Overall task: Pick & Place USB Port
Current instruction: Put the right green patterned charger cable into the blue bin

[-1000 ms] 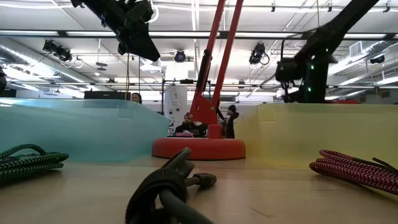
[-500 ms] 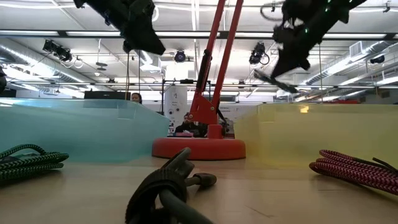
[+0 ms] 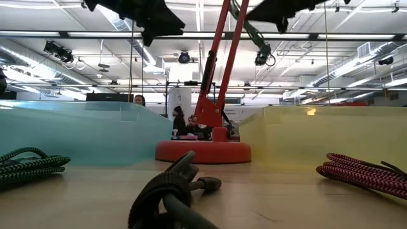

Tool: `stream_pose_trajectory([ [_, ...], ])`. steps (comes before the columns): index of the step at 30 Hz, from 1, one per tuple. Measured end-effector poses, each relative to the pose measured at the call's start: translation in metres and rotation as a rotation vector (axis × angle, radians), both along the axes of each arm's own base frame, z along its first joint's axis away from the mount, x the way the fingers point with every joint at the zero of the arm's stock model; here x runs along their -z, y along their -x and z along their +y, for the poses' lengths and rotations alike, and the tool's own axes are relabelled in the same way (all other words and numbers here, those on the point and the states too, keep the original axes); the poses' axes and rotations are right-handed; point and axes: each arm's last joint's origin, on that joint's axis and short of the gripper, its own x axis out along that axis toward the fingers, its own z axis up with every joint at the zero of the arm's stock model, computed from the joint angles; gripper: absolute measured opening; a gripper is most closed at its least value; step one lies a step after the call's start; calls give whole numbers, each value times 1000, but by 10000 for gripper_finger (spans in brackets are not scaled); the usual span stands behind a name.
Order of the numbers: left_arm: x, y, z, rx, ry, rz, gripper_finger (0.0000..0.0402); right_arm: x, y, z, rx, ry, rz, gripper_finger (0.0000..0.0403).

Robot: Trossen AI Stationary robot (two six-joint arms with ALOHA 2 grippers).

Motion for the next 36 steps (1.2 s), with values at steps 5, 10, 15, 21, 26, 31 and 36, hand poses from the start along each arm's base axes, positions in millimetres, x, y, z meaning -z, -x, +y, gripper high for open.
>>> stream_pose_trajectory([
  [5, 3, -21, 2, 126, 10, -102, 112, -5, -14, 9, -47, 79, -96, 0],
  [10, 4, -39, 4, 216, -13, -222, 112, 7, -32, 10, -62, 81, -85, 0],
  [15, 9, -49, 7, 216, -10, -265, 112, 17, -41, 9, -81, 76, -63, 0],
  [21, 13, -57, 10, 219, -17, -306, 112, 17, -45, 10, -99, 71, -87, 0],
  [26, 10, -57, 8, 243, -23, -331, 113, 17, -45, 10, -99, 71, -85, 0],
  [31, 8, -57, 8, 255, -19, -357, 113, 17, -45, 10, -99, 71, -91, 0],
  [36, 8, -57, 10, 190, -15, -358, 113, 16, -45, 10, -100, 65, -95, 0],
])
